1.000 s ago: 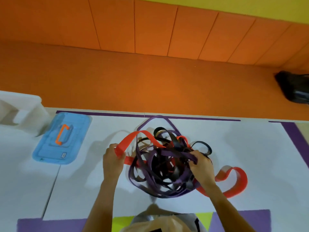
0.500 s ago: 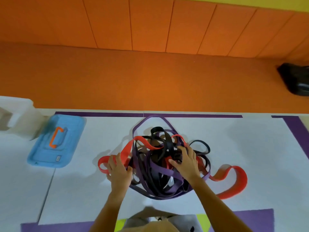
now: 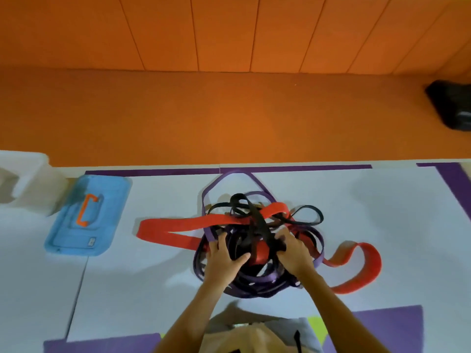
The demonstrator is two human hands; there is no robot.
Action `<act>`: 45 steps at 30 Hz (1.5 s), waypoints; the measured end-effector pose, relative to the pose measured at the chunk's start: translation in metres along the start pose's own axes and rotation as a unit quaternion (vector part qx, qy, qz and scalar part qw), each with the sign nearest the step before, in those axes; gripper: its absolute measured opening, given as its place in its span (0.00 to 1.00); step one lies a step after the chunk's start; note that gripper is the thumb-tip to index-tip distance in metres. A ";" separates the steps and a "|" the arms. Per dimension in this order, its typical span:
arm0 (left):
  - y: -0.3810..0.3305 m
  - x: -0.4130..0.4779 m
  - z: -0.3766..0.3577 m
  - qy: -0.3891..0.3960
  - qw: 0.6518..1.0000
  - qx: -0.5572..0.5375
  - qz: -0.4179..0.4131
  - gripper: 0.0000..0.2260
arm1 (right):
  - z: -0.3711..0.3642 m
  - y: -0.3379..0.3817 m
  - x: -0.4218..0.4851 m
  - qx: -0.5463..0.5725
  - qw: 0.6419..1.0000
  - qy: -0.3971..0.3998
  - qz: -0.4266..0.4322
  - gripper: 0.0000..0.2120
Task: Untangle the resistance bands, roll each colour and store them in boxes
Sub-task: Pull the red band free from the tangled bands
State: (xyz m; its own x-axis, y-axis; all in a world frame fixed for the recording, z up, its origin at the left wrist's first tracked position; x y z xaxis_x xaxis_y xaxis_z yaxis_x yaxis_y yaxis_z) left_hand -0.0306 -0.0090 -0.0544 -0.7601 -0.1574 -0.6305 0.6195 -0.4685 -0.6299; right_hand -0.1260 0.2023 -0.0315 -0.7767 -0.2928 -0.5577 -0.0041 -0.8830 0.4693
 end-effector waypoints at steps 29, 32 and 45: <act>0.061 -0.028 0.096 -0.091 0.949 -0.267 -0.140 0.19 | -0.013 0.003 -0.008 0.044 0.997 0.058 -0.014 0.08; 0.081 -0.029 0.083 -0.080 0.982 -0.158 -0.069 0.21 | -0.011 0.002 -0.003 0.032 0.996 0.084 -0.029 0.17; 0.063 -0.029 0.070 -0.172 0.983 0.054 -0.022 0.10 | 0.016 0.036 0.056 0.019 0.998 -0.024 0.051 0.31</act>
State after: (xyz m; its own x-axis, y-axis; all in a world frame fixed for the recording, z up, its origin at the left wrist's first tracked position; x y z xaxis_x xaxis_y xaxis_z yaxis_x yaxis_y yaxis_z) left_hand 0.0167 -0.0950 -0.0443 -0.8188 -0.4113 -0.4005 0.5739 -0.5683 -0.5896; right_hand -0.1800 0.1598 -0.0344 -0.8037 -0.3610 -0.4730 0.0532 -0.8353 0.5472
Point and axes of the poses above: each hand's wrist, its own x-axis towards the middle knuckle, its own z-axis out of the back of the hand, y = z × x, the point moved 4 cm from there along x, towards the middle knuckle, and after that the axes turned 9 degrees about y, right-handed, at the moved point
